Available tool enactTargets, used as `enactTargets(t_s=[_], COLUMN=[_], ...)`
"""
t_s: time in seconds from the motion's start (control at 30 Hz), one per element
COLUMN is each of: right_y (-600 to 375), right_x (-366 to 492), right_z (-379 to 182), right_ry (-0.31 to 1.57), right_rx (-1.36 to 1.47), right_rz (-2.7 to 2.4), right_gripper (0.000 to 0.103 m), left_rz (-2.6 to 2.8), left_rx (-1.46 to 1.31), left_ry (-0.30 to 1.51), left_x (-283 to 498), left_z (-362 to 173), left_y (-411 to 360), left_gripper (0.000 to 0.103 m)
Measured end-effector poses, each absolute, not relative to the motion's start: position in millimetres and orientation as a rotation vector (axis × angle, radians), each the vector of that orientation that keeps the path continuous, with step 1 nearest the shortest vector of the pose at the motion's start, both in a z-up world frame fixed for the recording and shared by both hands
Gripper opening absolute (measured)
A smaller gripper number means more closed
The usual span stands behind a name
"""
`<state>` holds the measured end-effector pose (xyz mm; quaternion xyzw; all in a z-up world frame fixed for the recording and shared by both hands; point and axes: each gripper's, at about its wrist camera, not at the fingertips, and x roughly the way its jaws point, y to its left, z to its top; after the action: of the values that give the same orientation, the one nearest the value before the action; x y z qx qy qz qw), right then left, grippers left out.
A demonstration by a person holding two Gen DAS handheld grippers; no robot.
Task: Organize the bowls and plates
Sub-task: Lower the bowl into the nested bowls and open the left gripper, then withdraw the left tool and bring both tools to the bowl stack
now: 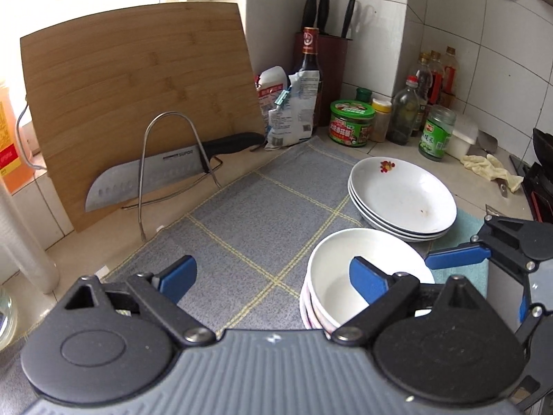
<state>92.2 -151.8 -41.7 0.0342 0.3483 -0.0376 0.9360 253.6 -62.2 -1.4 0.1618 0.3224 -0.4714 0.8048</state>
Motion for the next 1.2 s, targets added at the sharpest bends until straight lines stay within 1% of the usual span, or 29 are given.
enactTargets(t_s=[0.23,0.3,0.33,0.37,0.43,0.57,0.87,1.0,1.2], right_y=[-144,-142,-142,-141,-139,-134,-154,-184,-228], right_x=[88,87,86,86,84,79,72,77,88], right_z=[-38,-37,-37,-37,-37,-35,-44,-63,-95], right_ry=[0.719,0.723,0.727,0.73,0.734,0.753,0.793,0.83,0.882], right_rx=[0.05,0.042,0.042,0.042,0.043,0.04,-0.004,-0.03,-0.051], right_rz=[-0.091,-0.108,-0.117,-0.126,-0.14,-0.177,-0.121,-0.045,0.133], right_gripper=[0.103,0.103,0.103,0.103,0.103,0.103,0.103,0.103,0.103], left_rz=[-0.973,-0.972,-0.969,-0.962,-0.97,-1.02,-0.983,-0.94,-0.822], left_rx=[0.298,0.292,0.291,0.291,0.299,0.3,0.32,0.316,0.301], left_ry=[0.717,0.696,0.677,0.646,0.608,0.609,0.66,0.68,0.761], left_x=[252,250,248,245,241,235,217,204,177], left_z=[-7,-9,-9,-10,-11,-16,-31,-37,-48], left_y=[-33,-24,-21,-16,-10,-4,-17,-30,-52], left_gripper=[0.095,0.096,0.1,0.102,0.102,0.102,0.102,0.102,0.102])
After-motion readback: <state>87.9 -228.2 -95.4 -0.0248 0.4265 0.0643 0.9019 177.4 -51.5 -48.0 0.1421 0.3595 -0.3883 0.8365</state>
